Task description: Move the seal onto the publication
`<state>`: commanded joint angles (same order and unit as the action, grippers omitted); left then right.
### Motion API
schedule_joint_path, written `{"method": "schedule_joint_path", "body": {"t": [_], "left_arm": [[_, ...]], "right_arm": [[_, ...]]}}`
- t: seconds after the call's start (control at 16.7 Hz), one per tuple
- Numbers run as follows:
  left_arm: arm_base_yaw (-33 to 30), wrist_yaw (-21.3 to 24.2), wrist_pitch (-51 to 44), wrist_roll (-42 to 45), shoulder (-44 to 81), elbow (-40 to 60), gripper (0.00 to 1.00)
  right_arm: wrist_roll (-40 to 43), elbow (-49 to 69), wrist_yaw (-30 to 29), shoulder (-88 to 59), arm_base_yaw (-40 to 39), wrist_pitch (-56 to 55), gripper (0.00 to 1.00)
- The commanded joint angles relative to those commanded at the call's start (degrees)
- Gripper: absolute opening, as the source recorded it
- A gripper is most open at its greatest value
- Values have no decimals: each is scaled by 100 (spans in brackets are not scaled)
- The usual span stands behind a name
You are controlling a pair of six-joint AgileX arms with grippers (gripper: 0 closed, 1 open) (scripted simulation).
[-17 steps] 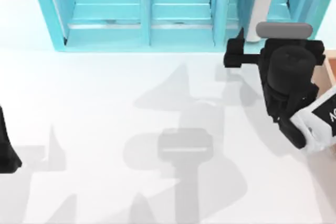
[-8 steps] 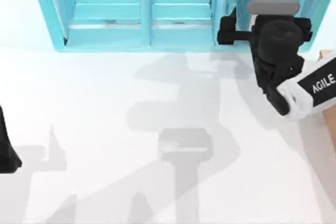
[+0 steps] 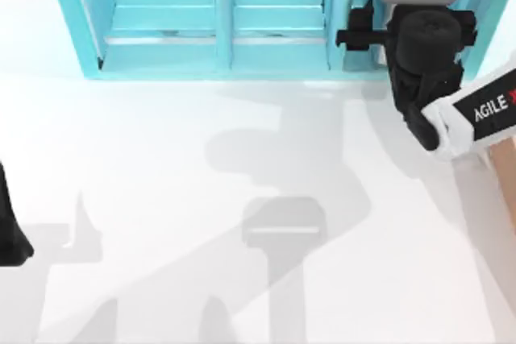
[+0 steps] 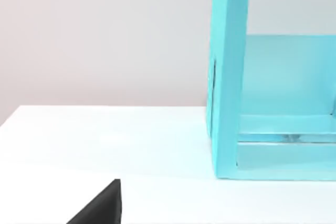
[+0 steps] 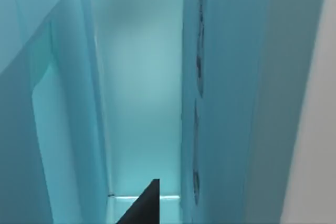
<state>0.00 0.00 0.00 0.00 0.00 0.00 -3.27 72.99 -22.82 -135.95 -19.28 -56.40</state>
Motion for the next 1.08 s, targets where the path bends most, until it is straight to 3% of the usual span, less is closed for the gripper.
{"method": "schedule_joint_path", "body": {"t": [0.06,0.84,1.08], "left_arm": [[0,0,0,0,0,0,100],[0,0,0,0,0,0,100],[0,0,0,0,0,0,100]], "right_arm": [[0,0,0,0,0,0,100],[0,0,0,0,0,0,2],[0,0,0,0,0,0,0]]}}
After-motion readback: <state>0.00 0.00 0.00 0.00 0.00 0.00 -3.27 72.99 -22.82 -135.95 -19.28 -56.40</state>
